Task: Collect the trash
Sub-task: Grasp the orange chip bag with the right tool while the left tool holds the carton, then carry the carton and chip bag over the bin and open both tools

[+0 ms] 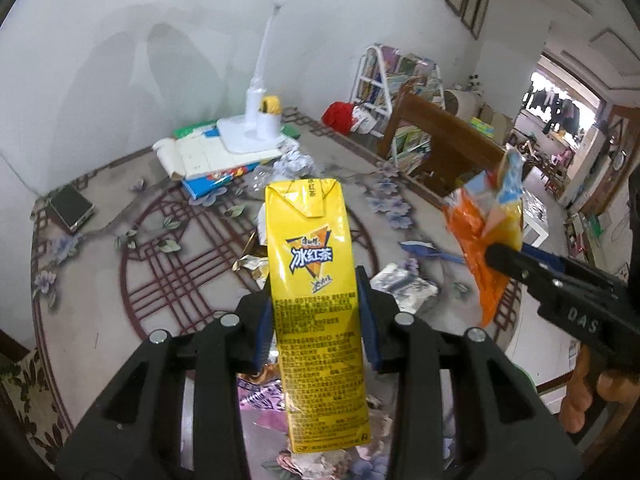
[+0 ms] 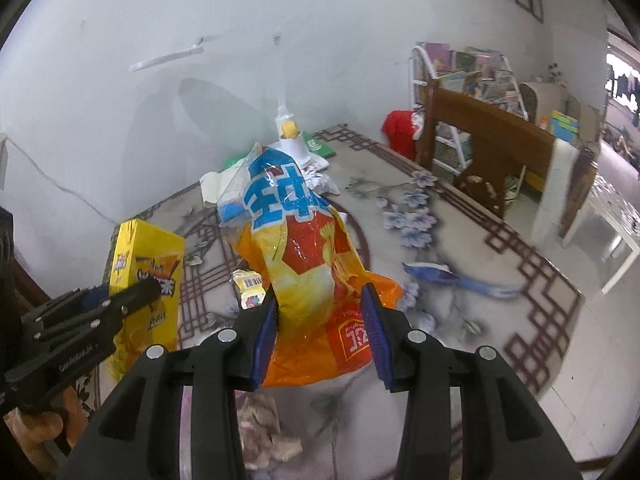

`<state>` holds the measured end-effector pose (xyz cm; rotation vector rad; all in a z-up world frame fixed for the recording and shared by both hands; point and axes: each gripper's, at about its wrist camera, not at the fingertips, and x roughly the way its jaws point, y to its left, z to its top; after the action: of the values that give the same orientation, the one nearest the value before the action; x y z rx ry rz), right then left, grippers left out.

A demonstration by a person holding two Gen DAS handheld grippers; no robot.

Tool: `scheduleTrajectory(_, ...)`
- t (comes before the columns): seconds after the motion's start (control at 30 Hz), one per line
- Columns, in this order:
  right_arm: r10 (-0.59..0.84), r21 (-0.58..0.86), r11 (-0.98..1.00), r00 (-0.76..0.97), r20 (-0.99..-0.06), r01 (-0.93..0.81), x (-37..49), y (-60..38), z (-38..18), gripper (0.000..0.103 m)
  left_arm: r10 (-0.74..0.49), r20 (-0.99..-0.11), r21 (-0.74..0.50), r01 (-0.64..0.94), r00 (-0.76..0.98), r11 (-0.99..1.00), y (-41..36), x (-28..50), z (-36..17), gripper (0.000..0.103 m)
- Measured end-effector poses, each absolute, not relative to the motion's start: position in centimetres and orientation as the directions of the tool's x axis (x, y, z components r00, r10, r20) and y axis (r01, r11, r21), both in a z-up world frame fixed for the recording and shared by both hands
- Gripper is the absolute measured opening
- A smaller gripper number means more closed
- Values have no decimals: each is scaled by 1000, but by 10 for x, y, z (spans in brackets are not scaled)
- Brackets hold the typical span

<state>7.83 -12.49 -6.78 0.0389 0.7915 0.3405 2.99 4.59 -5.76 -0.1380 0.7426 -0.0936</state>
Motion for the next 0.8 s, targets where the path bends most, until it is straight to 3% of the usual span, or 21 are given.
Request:
scheduleTrajectory(0.33,243,153,970,689,-683,-191,25,-170,-56,41,-177,-622,-128,124,763,984,8,5,-35,35)
scheduleTrajectory(0.8,112,169,985,672,-732,20,-24,-280,-73,41,-364,-655,-209,305,662,929,-88,-9,-54,35)
